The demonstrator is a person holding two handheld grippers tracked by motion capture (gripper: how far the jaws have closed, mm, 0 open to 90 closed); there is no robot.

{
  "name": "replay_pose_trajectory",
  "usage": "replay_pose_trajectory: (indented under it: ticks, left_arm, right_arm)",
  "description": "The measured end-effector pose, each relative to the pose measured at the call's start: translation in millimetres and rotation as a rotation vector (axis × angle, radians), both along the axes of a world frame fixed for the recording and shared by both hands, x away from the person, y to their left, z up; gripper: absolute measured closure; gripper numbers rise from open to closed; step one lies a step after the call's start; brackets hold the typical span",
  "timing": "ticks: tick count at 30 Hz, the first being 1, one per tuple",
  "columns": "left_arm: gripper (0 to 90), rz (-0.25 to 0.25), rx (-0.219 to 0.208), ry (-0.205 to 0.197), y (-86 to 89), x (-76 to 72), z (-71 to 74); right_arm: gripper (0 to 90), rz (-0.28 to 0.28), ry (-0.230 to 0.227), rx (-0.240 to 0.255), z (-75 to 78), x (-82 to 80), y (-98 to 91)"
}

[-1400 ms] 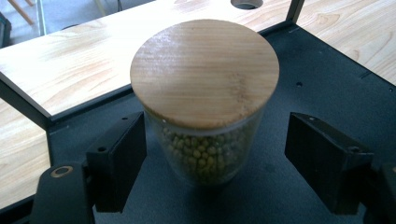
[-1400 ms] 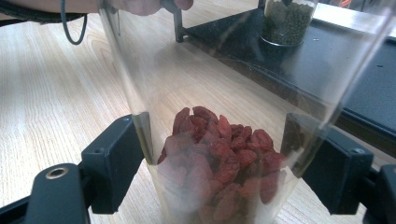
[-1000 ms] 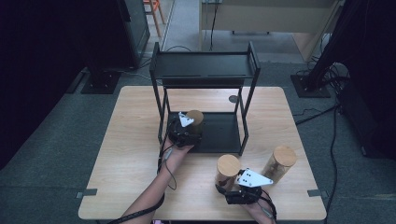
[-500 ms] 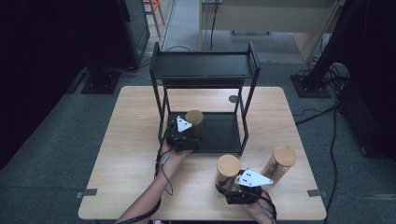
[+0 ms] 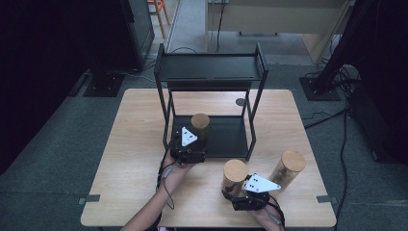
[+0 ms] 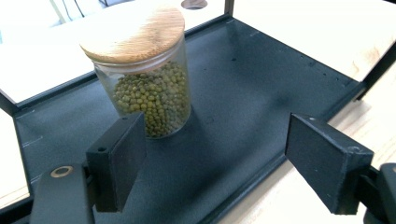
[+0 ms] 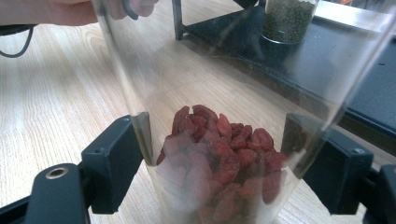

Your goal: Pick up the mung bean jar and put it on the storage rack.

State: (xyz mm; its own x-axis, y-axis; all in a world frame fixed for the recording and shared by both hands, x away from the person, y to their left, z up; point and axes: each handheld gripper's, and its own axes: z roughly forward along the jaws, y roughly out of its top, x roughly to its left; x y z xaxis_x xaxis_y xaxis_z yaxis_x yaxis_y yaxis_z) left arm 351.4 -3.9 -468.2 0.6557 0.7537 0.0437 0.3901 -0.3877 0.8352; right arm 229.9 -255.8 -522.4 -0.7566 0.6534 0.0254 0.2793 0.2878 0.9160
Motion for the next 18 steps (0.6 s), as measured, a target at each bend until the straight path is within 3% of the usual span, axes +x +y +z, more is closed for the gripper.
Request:
replay_pose_trajectory:
  ticks: [6, 14, 18]
  left_arm:
    - [21.2, -0.027, 0.011, -0.001, 1.8, -7.9, -1.6]
    - [21.2, -0.044, -0.022, -0.003, 9.8, -15.8, -4.7]
    - [21.2, -0.063, -0.019, -0.005, 11.7, -21.2, -6.0]
  right_arm:
    - [19.9, 0.0, 0.001, -0.001, -0.1, 0.4, 0.2]
    - [19.9, 0.003, 0.005, -0.001, -0.1, 0.9, 0.0]
    - [19.9, 0.002, 0.004, -0.003, -0.1, 0.9, 0.2]
